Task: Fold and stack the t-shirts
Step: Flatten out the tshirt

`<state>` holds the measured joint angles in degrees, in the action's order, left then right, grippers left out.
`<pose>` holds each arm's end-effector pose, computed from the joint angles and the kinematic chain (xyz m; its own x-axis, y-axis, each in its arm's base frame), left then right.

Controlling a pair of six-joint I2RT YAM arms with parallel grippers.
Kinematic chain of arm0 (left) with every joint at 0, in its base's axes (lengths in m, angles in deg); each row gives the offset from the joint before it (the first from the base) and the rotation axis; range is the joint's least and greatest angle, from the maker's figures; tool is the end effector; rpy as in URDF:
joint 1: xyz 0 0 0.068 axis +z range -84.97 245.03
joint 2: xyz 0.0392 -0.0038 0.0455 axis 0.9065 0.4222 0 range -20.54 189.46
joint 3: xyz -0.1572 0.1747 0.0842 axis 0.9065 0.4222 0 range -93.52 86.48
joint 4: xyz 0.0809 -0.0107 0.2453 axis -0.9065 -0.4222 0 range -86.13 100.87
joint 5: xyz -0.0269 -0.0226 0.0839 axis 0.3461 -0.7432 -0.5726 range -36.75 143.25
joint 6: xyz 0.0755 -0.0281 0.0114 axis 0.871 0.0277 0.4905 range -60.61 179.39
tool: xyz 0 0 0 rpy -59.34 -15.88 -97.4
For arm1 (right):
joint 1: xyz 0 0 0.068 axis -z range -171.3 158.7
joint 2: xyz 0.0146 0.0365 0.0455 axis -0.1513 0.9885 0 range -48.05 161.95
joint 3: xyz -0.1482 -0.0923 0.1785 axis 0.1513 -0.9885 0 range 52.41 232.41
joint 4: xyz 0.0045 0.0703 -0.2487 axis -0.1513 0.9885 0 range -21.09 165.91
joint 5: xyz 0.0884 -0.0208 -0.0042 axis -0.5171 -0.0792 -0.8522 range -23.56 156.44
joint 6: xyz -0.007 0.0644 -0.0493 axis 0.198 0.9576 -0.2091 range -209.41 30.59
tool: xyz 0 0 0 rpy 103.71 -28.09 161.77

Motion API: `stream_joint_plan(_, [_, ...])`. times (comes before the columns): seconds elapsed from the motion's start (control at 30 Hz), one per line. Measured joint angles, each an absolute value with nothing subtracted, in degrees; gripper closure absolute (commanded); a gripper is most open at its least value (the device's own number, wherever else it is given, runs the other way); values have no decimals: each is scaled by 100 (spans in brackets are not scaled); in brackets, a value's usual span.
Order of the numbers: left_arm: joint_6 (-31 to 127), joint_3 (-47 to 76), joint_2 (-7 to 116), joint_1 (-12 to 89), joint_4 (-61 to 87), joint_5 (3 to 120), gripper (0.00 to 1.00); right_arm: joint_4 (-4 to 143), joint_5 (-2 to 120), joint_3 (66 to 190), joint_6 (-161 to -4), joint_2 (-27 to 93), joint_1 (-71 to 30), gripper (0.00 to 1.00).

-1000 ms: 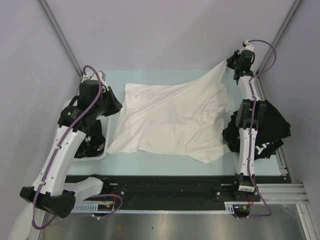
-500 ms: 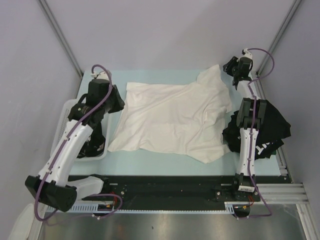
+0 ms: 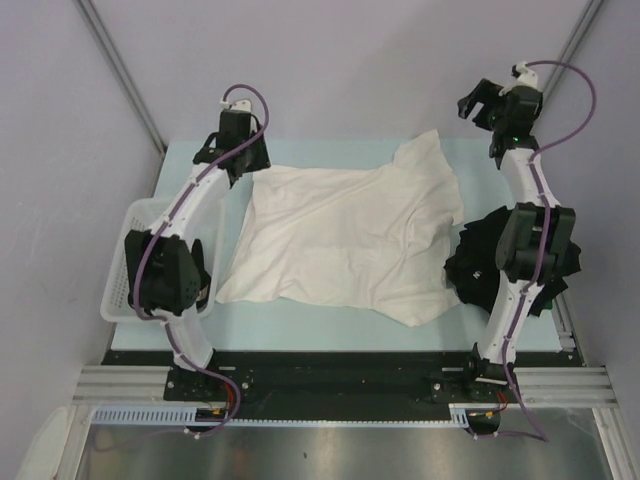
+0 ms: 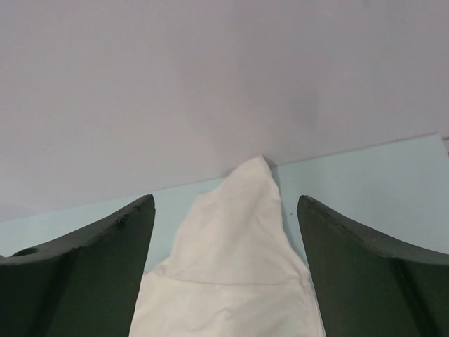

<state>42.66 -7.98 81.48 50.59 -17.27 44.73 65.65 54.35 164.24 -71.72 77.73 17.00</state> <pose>0.4234 -0.0981 0.2920 -0.5788 -0.1449 -0.8025 -0.0381 0.9878 -0.1508 0.5463 -0.0648 0.2816 -0.1939 0.3286 -0.9244 -0.0038 0.9420 0.3357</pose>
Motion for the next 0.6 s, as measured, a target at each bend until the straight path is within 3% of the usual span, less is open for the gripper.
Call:
stream_joint_plan(0.07, [4185, -1077, 8532, 5199, -1598, 4581, 53, 6600, 5439, 16129, -7257, 7209, 1698, 0])
stream_joint_plan(0.27, [3785, -1869, 9704, 5546, -1300, 5011, 53, 6860, 5607, 15229, -7585, 5681, 1615, 0])
stream_joint_plan(0.6, [3240, -2725, 10939, 5944, -1237, 5494, 54, 7987, 5964, 15150, -7854, 5447, 1038, 0])
